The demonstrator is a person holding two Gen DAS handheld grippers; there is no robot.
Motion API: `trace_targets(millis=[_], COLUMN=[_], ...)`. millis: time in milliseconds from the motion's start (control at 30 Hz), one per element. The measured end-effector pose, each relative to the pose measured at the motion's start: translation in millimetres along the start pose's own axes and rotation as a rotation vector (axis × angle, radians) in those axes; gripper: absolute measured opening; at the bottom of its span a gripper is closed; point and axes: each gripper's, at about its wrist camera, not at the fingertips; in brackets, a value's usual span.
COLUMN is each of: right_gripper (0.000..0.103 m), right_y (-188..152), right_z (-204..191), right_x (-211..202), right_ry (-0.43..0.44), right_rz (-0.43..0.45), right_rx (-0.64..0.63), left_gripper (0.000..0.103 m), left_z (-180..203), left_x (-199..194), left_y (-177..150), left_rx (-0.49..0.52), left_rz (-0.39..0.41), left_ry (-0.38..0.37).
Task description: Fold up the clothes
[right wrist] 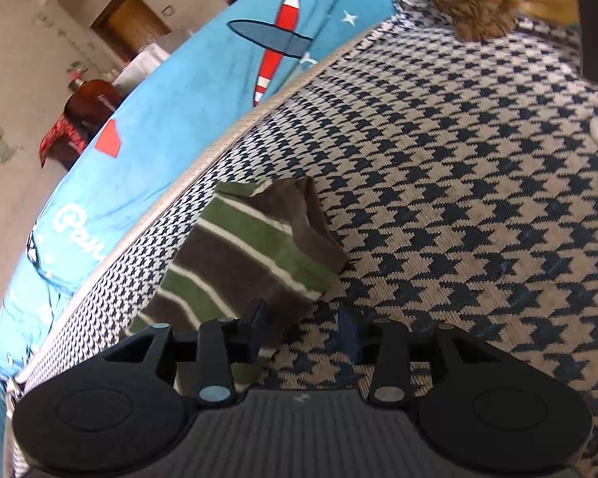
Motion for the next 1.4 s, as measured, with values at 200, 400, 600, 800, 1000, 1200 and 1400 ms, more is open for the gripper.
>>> trace_targets(millis=[200,400,600,800,1000,1200,1400], right_gripper=[0.040,0.040,0.040,0.040,0.029,0.014,0.011], right_y=[3.8,7.4,12.5,19.0,25.7,26.2,19.1], right_z=[-2.7,-6.2,-8.5,-17.6,-19.6,-21.1,-47.2], right_x=[13.3,22.3,30.6,41.5,51.4,49.7,26.5], right_ry=[0.009,0.029,0.046,0.056,0.068,0.059,0.125], right_rz=[0.016,0.036,0.050,0.054,0.056,0.059,0.107], right_rx=[0.011,0.008,-0.004,-0.041,-0.054,-0.057,-0.146], left_gripper=[0.103,0.103,0.103,0.103,0.103,0.103,0.103], left_z=[-5.6,-9.1,-8.9,-10.3,-11.7,-12.7,-14.9], left_x=[5.4,7.7,10.1,15.2,18.7,21.0,19.2], left_y=[1.6,1.7,0.9,-0.5,0.0,1.1,1.6], left_rx=[-0.030,-0.048,-0.056,-0.059,-0.058,-0.058,-0.068], left_rz=[-0.017,-0.025,-0.033,-0.046,-0.048,-0.047,-0.037], left_ry=[-0.005,-0.012,-0.022,-0.018,-0.013,-0.011,-0.004])
Point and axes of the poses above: each gripper's, at about its wrist camera, not at the fingertips, and x roughly the way its jaws point, z to its right, y to its top, and after that the axes turned 5 degrees about -z, right-handed
